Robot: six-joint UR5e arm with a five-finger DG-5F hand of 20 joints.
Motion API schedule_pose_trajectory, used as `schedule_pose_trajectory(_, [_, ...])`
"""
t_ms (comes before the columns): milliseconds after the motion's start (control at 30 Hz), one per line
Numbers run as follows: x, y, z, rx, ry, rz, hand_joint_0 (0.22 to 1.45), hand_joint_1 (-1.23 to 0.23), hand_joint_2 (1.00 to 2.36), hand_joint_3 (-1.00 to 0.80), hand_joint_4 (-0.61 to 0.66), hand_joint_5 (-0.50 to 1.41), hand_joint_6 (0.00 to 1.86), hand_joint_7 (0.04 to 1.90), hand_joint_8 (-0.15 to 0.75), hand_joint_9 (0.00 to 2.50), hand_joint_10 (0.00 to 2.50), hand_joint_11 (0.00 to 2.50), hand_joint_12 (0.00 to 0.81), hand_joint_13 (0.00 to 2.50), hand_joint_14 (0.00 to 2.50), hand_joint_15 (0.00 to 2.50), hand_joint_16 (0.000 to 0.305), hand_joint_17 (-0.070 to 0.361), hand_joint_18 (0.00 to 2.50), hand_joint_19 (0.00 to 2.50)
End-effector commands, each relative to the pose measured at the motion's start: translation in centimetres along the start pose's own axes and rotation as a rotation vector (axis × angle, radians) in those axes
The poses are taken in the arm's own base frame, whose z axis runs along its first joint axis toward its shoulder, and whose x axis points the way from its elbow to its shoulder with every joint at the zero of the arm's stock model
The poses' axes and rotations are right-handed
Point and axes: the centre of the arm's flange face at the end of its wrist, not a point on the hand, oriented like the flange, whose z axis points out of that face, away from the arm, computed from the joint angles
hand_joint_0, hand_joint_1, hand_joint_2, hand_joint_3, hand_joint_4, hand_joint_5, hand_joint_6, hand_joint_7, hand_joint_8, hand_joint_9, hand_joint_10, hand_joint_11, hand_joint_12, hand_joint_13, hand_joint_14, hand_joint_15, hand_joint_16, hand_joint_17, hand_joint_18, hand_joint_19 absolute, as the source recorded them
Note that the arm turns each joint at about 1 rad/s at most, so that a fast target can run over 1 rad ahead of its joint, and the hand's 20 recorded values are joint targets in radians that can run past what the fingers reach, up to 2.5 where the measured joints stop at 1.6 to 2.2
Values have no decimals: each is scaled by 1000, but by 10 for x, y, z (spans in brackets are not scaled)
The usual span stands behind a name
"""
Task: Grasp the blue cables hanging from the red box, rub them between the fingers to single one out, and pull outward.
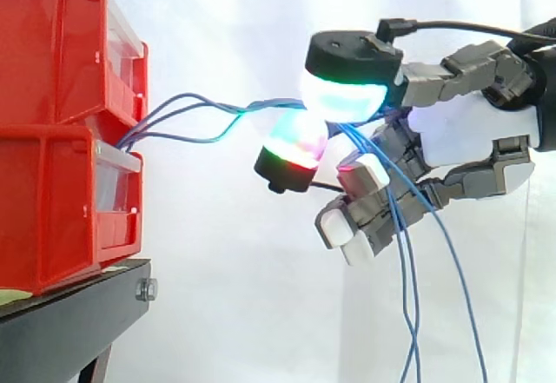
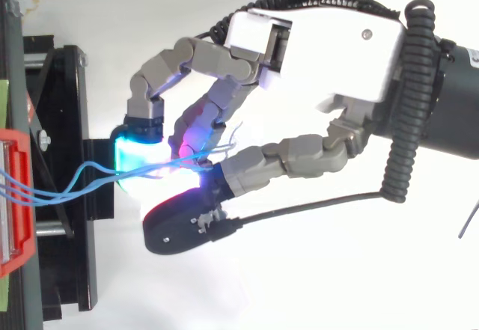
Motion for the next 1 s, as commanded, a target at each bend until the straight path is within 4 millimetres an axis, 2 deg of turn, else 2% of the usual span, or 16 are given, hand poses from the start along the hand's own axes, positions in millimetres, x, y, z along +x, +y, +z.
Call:
schedule_pose_trajectory(0, [0,0,0,0,0,0,545,-633,1000,-500,146,-158,896,869,375,1145,19,837,381,1030,23,617,46,103,852,437])
schedule_pose_trajectory(200, [-1,3,0,-3,-2,1,534,-550,1003,-474,146,-158,888,868,379,1153,19,833,387,1037,23,622,47,106,858,445])
schedule_pose_trajectory(367, [0,4,0,-3,0,1,576,-565,1013,-277,117,-154,902,900,388,1166,19,830,390,1043,21,616,48,108,866,445])
schedule_pose_trajectory(467, [0,3,0,-2,0,-1,581,-642,1014,-145,131,-151,926,883,416,1177,18,827,419,1065,21,602,53,119,915,413])
schedule_pose_trajectory(567, [0,3,0,0,0,-2,609,-747,1018,-79,100,-155,930,948,404,1147,20,853,403,1042,23,615,50,113,896,418])
schedule_pose_trajectory(733, [1,3,0,-1,2,0,637,-821,1022,-104,23,-169,941,966,370,1085,20,847,381,1003,22,624,45,102,858,425])
schedule_pose_trajectory(800, [1,2,0,2,1,-1,663,-856,1022,-78,-7,-174,935,1146,363,1070,21,847,376,987,24,613,44,99,850,423])
schedule_pose_trajectory(833, [0,3,-1,4,0,-2,667,-861,1022,-68,-19,-176,938,1166,365,1063,21,856,376,985,23,615,44,99,851,415])
schedule_pose_trajectory(967, [1,-1,-3,32,10,-14,713,-891,1023,-76,-40,-192,963,1147,341,1008,17,852,367,958,23,600,43,97,830,405])
